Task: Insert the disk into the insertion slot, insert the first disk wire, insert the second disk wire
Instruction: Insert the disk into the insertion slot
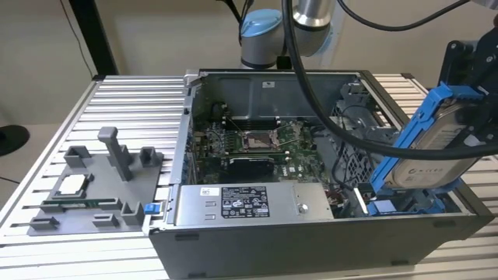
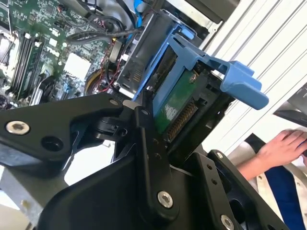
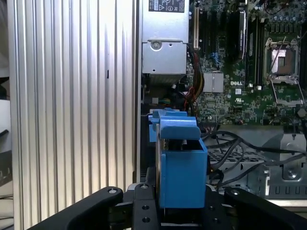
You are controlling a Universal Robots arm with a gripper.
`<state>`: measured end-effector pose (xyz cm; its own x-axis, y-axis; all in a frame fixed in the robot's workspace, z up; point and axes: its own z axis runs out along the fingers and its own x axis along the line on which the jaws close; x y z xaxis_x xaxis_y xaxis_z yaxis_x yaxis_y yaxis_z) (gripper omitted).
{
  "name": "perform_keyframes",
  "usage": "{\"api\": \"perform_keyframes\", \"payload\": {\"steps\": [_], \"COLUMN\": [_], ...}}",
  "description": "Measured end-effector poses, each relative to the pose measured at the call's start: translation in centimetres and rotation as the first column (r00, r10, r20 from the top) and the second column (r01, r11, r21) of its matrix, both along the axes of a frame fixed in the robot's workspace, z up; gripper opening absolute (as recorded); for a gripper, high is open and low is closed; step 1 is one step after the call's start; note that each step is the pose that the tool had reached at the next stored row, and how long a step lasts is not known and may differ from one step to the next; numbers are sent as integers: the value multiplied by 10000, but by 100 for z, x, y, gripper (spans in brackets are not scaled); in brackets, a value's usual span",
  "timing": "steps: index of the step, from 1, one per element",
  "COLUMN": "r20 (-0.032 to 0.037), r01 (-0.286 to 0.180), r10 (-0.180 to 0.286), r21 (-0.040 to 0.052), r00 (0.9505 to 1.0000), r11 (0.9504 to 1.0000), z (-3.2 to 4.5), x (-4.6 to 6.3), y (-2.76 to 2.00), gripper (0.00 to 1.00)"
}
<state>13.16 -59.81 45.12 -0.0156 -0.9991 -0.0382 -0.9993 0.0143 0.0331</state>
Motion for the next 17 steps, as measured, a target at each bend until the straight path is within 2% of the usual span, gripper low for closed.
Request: {"api": "perform_keyframes", "payload": {"steps": [17], "r20": [0], "r01": [0], "r10": [0], "r21": [10], "r00": [10000], "r11": [10000], "z": [-40], "x": [21], "y": [0], "gripper": [0]}}
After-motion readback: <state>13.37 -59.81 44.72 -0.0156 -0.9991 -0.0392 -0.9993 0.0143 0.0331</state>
